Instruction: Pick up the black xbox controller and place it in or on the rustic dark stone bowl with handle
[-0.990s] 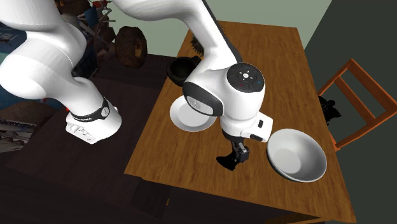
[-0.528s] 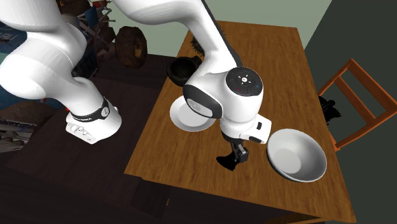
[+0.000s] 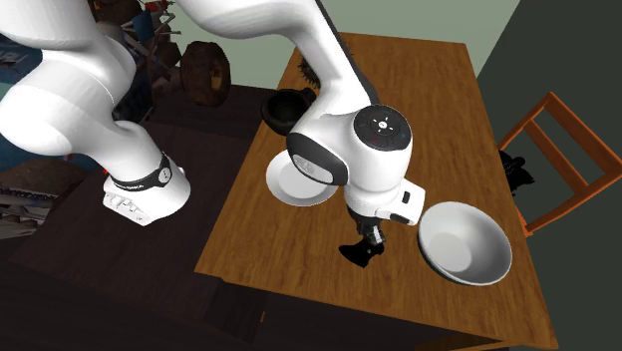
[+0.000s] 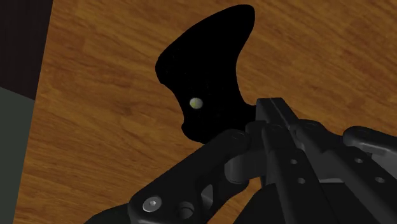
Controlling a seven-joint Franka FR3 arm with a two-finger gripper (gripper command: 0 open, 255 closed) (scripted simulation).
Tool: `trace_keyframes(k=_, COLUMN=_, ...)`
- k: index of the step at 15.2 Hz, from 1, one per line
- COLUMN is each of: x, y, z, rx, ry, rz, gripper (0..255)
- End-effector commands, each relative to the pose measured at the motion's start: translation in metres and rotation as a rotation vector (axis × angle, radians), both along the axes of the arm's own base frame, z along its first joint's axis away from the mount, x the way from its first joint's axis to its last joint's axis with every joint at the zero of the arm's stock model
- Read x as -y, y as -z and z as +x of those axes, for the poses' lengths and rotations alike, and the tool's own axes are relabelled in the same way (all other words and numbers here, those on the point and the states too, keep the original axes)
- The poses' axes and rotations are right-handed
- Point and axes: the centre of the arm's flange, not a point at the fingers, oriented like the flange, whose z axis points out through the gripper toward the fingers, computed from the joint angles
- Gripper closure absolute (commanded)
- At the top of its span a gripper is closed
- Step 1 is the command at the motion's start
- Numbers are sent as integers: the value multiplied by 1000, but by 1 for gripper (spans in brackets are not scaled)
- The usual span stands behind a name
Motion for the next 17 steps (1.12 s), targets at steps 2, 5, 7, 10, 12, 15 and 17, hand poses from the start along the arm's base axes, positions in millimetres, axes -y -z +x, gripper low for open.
trace_keyframes(k=2, x=0, y=0, z=0, rx=0, ry=0, rz=0, gripper=255)
trace_keyframes(k=5, x=17, y=-1, z=4, rx=-5, ry=-39, rz=26, gripper=0)
trace_keyframes(k=7, x=51, y=-2, z=14, rx=-14, ry=-116, rz=78, gripper=0)
trace_keyframes(k=10, x=67, y=4, z=20, rx=-19, ry=-155, rz=104, gripper=0)
trace_keyframes(k=12, x=65, y=14, z=20, rx=-19, ry=-155, rz=104, gripper=0)
trace_keyframes(k=15, x=61, y=29, z=20, rx=-19, ry=-155, rz=104, gripper=0)
trace_keyframes(k=17, x=60, y=38, z=20, rx=-19, ry=-155, rz=104, gripper=0)
